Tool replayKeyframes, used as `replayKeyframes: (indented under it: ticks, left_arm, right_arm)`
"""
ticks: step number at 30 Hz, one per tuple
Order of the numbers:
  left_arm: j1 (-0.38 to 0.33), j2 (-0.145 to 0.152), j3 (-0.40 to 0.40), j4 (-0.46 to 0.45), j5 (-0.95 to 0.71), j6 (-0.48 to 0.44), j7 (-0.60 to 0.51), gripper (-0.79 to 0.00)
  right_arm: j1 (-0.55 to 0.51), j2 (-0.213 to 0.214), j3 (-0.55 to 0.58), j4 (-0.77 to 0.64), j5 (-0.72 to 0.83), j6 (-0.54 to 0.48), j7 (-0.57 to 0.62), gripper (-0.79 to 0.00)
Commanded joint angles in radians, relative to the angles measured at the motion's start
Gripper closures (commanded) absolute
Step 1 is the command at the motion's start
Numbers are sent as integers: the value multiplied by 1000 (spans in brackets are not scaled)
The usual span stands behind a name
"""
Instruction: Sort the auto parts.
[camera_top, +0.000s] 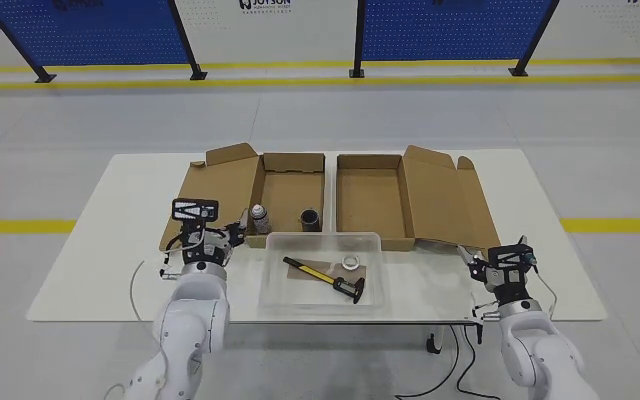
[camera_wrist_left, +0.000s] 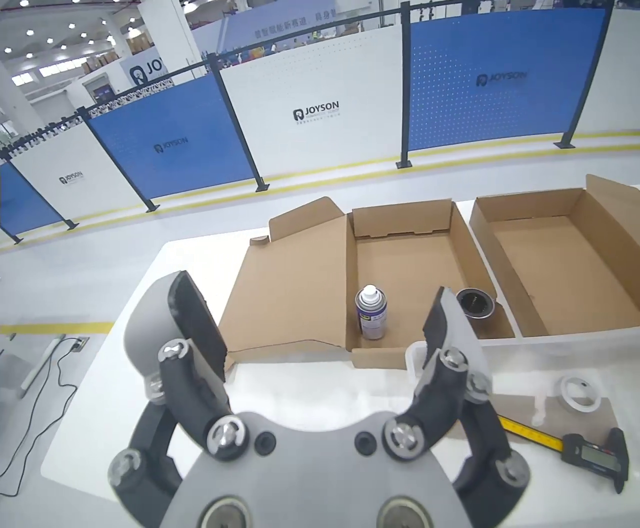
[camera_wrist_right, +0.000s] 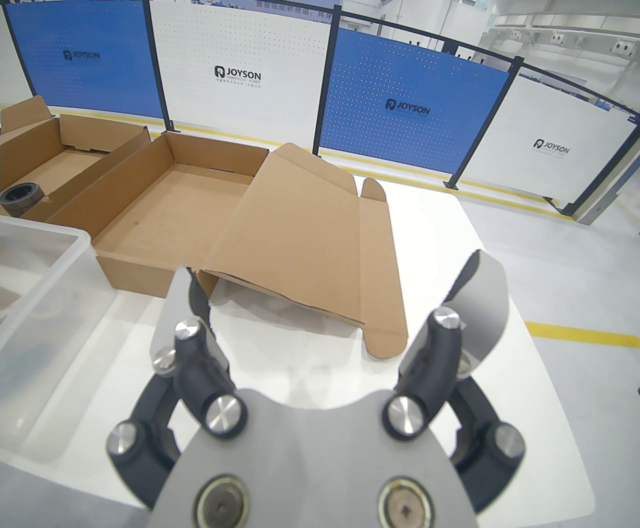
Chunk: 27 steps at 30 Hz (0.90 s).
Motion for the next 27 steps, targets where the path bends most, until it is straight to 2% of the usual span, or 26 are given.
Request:
replayKeyframes:
  ticks: [1,13,19,27]
  left_arm:
    - [0,0,1,-1,1,1,0,-785]
    - [0,0,1,-1,1,1,0,-785]
    - [0,0,1,-1,1,1,0,-785]
    - [0,0,1,-1,1,1,0,-785]
  right_arm:
    - [0,0,0,0,0,0,0,-785]
    - [9,0,-5,-16,-15,-6,2,-785]
    - [62,-3,-49,-104,-60,-24,84,-785]
    - [174,-5,-153,-202,-114,-153,261,-785]
